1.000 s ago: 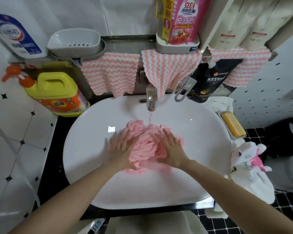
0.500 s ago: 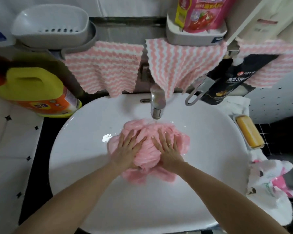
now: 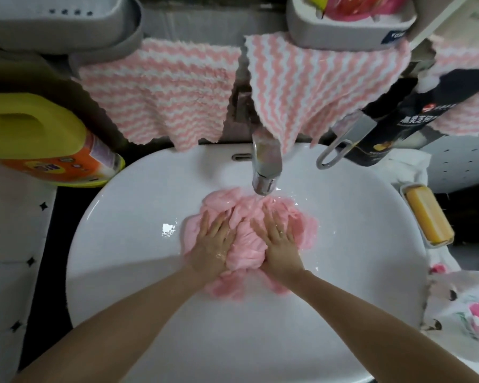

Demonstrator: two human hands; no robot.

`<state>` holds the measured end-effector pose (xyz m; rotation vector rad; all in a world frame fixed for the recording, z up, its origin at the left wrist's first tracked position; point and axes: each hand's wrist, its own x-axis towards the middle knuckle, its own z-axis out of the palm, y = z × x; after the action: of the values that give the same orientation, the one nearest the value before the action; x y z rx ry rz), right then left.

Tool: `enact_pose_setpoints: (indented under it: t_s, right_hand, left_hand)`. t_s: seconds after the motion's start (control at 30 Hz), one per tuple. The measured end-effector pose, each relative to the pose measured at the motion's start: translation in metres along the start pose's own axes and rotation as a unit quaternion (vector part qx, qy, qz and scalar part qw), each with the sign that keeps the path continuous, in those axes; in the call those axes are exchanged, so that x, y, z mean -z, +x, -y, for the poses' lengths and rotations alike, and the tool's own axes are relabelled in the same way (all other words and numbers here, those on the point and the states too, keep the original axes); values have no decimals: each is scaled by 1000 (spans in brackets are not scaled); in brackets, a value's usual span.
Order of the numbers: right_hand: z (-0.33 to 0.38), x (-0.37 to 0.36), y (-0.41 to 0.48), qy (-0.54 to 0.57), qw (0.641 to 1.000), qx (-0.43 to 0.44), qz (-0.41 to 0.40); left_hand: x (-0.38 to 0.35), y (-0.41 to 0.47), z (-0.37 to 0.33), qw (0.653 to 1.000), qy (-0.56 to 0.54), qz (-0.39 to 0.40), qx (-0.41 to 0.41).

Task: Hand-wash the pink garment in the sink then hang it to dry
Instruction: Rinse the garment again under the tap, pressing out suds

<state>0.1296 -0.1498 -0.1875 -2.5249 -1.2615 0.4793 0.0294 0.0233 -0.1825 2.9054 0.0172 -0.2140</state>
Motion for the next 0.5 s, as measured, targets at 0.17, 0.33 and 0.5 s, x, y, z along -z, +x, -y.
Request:
enact_pose_setpoints:
  t_s: [0.17,0.33,0.5]
  right_hand:
    - [12,6,-7,53,998,-17,-37]
    - [16,28,-26,50,996,35,-62]
    - [29,41,-49,104,994,28,15]
  left_hand:
    - [13,-5,-9,999,-44,-30,13]
    - [24,-19,-23,967,-219,6,128]
    - [40,-41,-47,930,-316,63,174]
